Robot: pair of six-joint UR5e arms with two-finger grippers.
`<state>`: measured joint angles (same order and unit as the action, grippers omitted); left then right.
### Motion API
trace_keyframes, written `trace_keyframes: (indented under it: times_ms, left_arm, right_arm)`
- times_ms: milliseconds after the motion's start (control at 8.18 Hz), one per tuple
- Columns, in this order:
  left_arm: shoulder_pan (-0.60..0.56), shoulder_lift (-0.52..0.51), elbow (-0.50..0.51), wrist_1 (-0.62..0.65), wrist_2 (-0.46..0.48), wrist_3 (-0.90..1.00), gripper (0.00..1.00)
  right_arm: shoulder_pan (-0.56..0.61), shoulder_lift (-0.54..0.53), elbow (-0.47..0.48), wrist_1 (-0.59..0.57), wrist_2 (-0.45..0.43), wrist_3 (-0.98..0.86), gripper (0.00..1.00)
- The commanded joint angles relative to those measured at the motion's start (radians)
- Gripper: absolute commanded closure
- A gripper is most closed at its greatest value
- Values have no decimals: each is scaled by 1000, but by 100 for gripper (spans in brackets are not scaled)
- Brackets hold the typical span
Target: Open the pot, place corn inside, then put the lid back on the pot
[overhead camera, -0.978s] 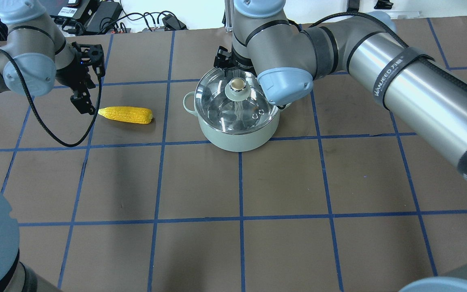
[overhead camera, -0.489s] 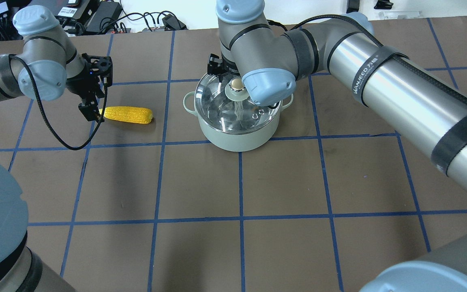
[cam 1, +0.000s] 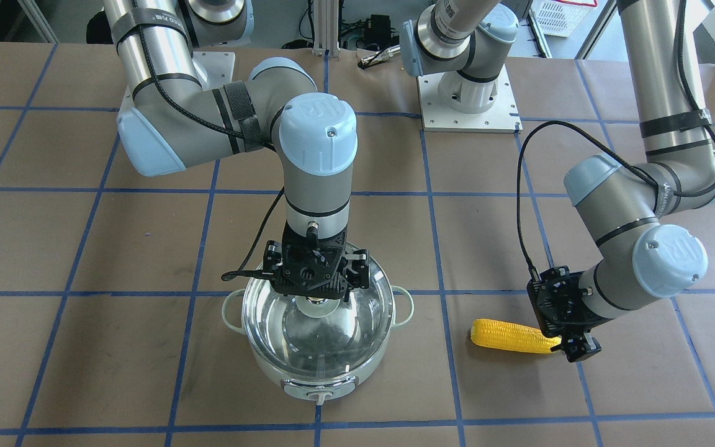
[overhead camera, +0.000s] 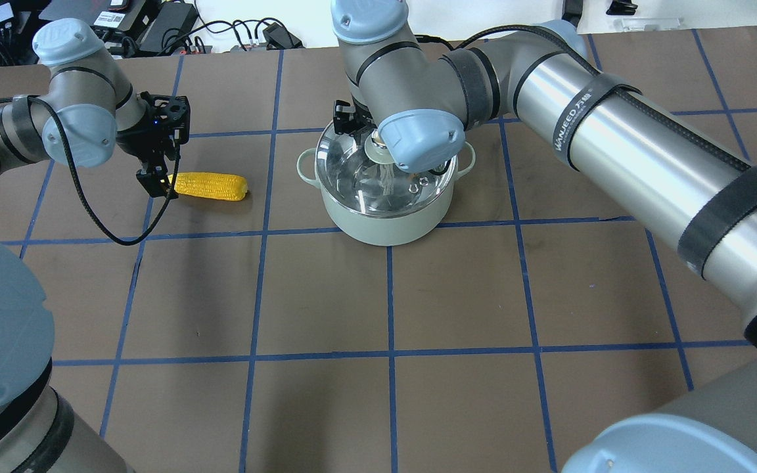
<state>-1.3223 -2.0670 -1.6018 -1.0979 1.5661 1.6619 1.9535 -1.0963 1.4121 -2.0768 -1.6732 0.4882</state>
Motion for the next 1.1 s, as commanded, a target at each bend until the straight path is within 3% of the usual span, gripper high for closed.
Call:
trace_keyframes:
  times_ms: [0, 367, 489, 734, 978]
  left_arm:
    - [0, -42, 0, 90, -8, 62, 0]
    - [0, -54, -12, 87, -50, 58, 0]
    - [0, -53, -33, 93, -57, 59, 0]
    - [0, -54, -53, 93, -54, 64, 0]
    - [0, -77, -53, 96, -51, 70, 5]
  right_arm:
    - [-4, 4, -8, 9, 10, -95, 0]
    - [-21, 6, -21, 9, 43, -109, 1]
    - [-21, 6, -15, 9, 43, -108, 5]
    - [-21, 6, -15, 11, 46, -103, 41]
    - [-21, 4, -15, 12, 49, -95, 60]
